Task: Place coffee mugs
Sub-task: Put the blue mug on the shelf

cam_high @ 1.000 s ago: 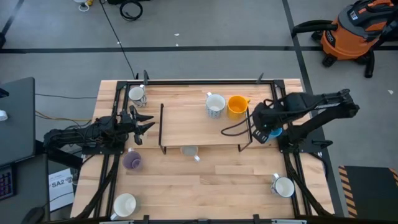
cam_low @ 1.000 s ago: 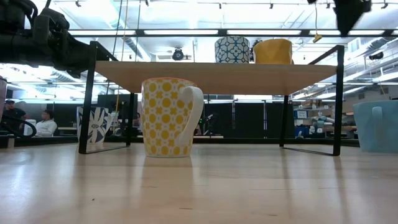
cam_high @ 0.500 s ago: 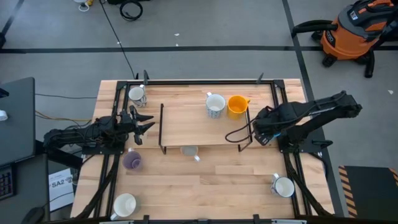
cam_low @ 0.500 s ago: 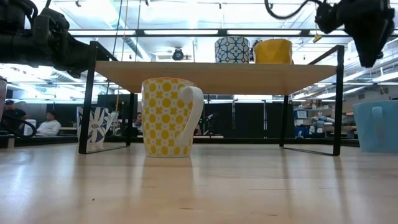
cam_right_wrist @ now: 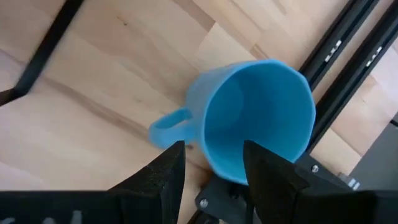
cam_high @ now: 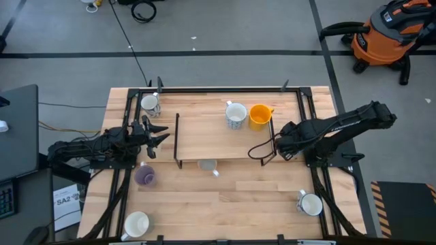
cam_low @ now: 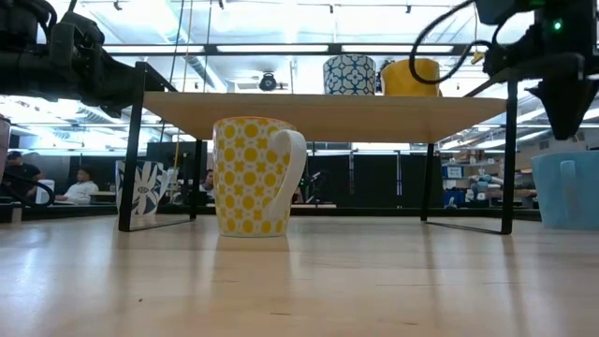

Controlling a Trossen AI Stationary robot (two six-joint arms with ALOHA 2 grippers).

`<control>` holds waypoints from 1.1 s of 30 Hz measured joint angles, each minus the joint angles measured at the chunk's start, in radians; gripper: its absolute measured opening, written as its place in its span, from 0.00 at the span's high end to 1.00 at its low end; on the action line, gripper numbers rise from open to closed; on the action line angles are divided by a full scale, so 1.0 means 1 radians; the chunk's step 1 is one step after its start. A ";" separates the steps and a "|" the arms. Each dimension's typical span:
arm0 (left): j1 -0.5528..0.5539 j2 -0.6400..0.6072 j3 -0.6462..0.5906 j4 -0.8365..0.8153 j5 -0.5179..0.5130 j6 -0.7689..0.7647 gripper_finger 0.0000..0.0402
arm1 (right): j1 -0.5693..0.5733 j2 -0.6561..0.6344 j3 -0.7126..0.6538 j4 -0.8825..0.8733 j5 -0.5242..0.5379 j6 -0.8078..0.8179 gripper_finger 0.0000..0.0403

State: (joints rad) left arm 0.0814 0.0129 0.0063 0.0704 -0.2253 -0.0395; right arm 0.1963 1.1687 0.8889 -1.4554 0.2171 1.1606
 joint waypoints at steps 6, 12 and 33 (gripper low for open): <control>0.000 0.000 0.000 0.000 0.000 0.000 0.63 | -0.001 0.000 -0.049 0.050 0.037 0.000 0.58; 0.000 0.000 0.000 0.000 0.000 0.000 0.63 | -0.001 0.000 -0.087 0.126 0.045 -0.002 0.58; 0.000 0.000 0.000 0.000 0.000 0.000 0.63 | -0.001 0.000 -0.164 0.207 0.006 -0.009 0.67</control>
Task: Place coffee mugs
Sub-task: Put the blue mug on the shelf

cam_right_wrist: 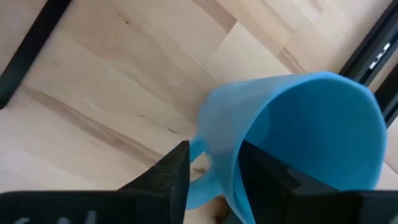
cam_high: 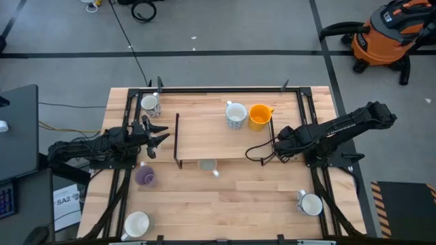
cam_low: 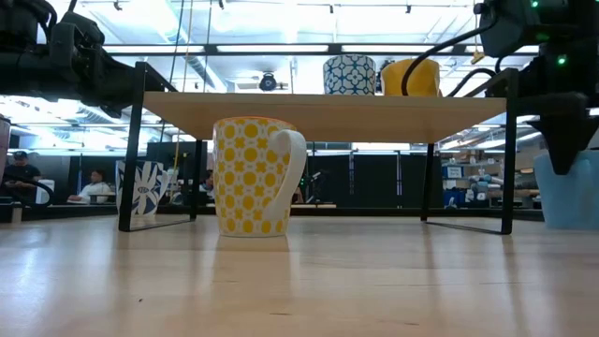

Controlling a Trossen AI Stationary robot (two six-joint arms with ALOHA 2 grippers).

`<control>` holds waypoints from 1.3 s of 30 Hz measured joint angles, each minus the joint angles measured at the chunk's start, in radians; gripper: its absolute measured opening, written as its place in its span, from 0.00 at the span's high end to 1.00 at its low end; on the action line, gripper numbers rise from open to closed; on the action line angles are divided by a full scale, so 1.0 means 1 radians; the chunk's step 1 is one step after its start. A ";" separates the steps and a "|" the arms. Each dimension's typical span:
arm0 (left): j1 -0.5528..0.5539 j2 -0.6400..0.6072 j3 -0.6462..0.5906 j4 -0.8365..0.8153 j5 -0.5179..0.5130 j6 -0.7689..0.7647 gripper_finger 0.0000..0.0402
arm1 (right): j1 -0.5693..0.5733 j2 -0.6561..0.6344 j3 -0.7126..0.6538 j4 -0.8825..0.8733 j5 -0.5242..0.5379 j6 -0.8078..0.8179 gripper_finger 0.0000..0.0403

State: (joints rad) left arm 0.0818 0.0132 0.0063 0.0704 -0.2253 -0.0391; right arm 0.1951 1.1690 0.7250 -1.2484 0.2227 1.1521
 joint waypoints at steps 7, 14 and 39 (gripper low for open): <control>0.000 0.000 0.000 0.000 0.000 0.000 0.63 | 0.000 0.000 0.000 -0.002 -0.007 -0.003 0.86; 0.000 0.000 0.000 0.000 0.000 0.000 0.63 | 0.000 0.000 0.002 0.005 -0.048 -0.004 0.94; 0.000 0.000 0.000 0.000 0.000 0.000 0.63 | 0.000 0.001 0.403 -0.319 -0.176 -0.138 0.93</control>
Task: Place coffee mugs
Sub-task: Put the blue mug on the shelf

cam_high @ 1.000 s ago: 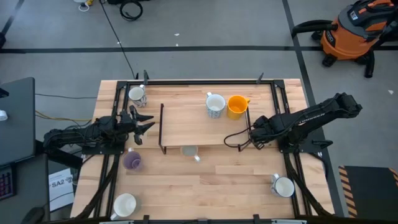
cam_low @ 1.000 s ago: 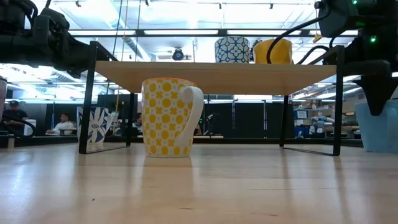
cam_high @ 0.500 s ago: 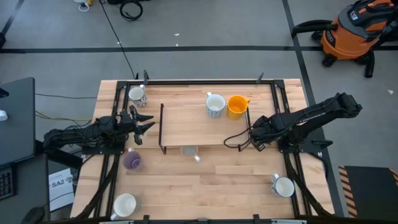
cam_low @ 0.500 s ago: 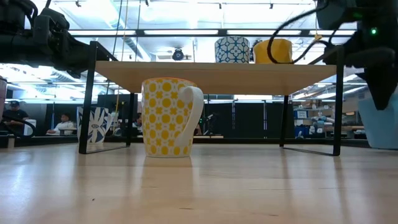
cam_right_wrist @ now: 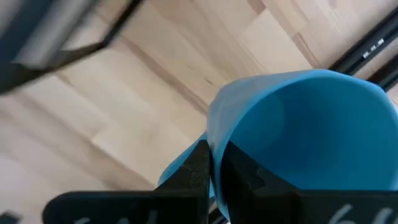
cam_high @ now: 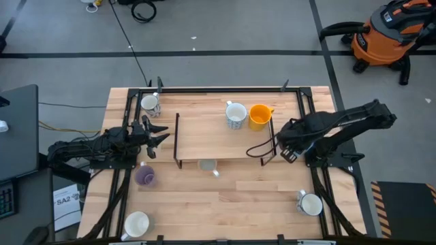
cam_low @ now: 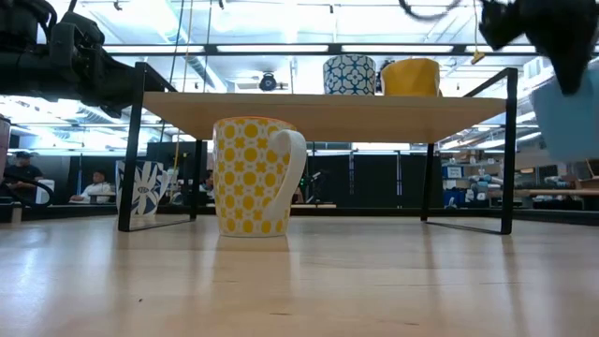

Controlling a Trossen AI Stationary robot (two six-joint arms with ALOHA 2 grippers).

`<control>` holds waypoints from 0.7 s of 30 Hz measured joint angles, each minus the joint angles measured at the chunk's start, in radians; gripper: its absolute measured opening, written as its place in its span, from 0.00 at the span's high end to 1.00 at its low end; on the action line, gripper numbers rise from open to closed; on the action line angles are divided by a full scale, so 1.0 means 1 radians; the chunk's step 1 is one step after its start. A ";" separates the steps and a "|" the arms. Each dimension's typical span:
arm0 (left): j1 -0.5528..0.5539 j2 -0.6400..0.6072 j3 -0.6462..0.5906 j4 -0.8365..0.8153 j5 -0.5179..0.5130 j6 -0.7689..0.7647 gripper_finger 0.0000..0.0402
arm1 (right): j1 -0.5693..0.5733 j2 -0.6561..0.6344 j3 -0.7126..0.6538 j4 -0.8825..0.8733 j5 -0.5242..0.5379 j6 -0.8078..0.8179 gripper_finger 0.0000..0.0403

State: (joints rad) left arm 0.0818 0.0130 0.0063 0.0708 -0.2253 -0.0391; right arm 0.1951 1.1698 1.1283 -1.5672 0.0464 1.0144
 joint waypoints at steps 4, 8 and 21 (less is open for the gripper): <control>0.000 0.000 0.000 0.000 0.000 0.000 0.63 | 0.000 0.000 0.125 -0.004 -0.028 -0.051 0.93; 0.000 0.000 0.000 0.000 0.000 0.000 0.63 | 0.000 0.000 0.237 -0.008 -0.088 -0.070 0.93; 0.000 0.000 0.000 0.000 0.000 0.000 0.63 | 0.000 0.022 0.491 0.058 -0.102 -0.075 0.93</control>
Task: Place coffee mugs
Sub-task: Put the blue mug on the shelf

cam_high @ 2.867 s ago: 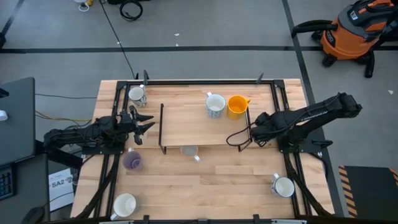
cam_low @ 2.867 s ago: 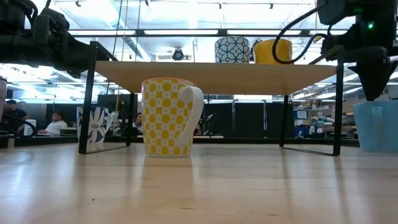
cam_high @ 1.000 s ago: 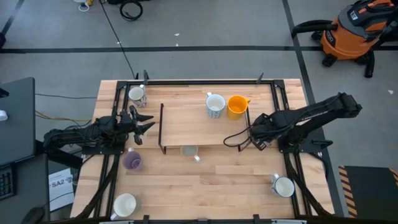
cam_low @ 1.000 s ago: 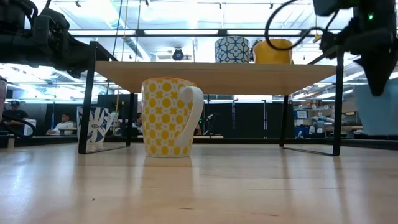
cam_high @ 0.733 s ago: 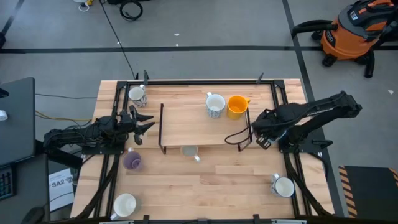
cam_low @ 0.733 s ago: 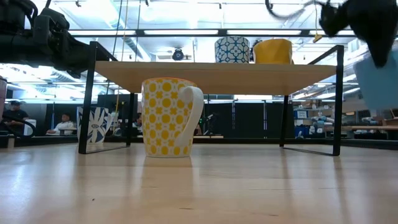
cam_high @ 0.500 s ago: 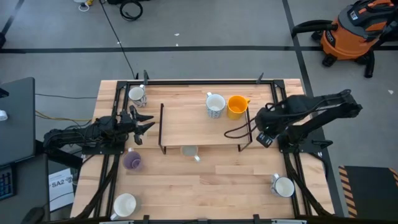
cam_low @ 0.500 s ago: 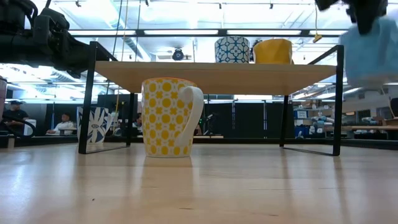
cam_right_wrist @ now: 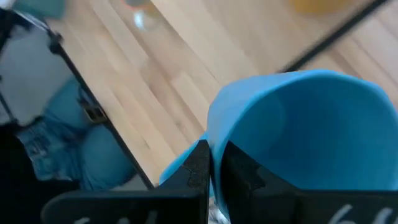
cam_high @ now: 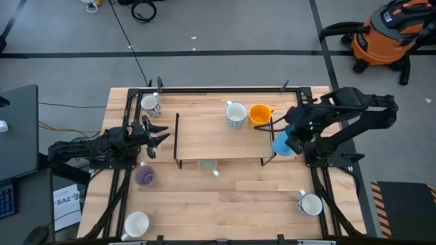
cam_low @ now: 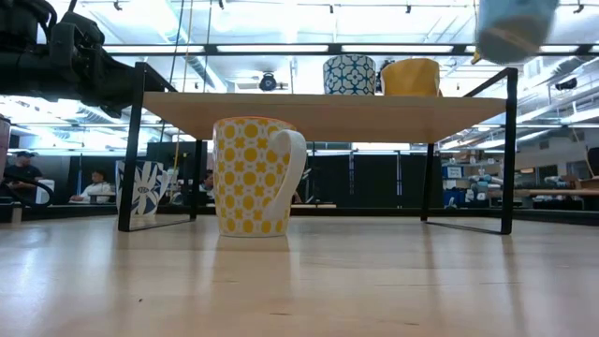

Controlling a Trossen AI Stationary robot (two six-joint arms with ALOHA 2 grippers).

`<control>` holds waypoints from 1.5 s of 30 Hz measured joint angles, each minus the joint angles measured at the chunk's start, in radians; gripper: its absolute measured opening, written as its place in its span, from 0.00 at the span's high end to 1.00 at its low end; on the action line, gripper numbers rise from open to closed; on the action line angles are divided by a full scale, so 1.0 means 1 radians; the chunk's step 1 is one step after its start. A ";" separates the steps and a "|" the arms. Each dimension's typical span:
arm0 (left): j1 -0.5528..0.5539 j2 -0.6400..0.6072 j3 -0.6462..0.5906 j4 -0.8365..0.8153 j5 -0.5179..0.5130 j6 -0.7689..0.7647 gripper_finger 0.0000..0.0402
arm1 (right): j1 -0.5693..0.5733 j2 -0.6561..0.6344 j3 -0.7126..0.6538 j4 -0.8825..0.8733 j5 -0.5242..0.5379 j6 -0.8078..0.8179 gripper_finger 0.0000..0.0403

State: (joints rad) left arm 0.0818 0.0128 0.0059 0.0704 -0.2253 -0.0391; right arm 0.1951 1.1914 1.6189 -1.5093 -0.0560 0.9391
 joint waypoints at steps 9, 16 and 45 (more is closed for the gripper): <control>0.000 0.000 0.000 0.000 0.000 0.000 0.63 | 0.001 0.131 0.031 0.143 0.016 -0.165 0.93; 0.000 0.000 0.000 0.000 0.000 0.000 0.63 | 0.000 0.236 0.031 0.106 0.103 -0.128 0.93; 0.000 0.000 0.000 0.002 0.000 0.000 0.63 | 0.000 0.324 0.031 0.111 0.167 -0.131 0.92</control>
State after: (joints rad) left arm 0.0815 0.0128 0.0059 0.0719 -0.2253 -0.0394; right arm 0.1955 1.5150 1.6501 -1.3985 0.1114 0.8085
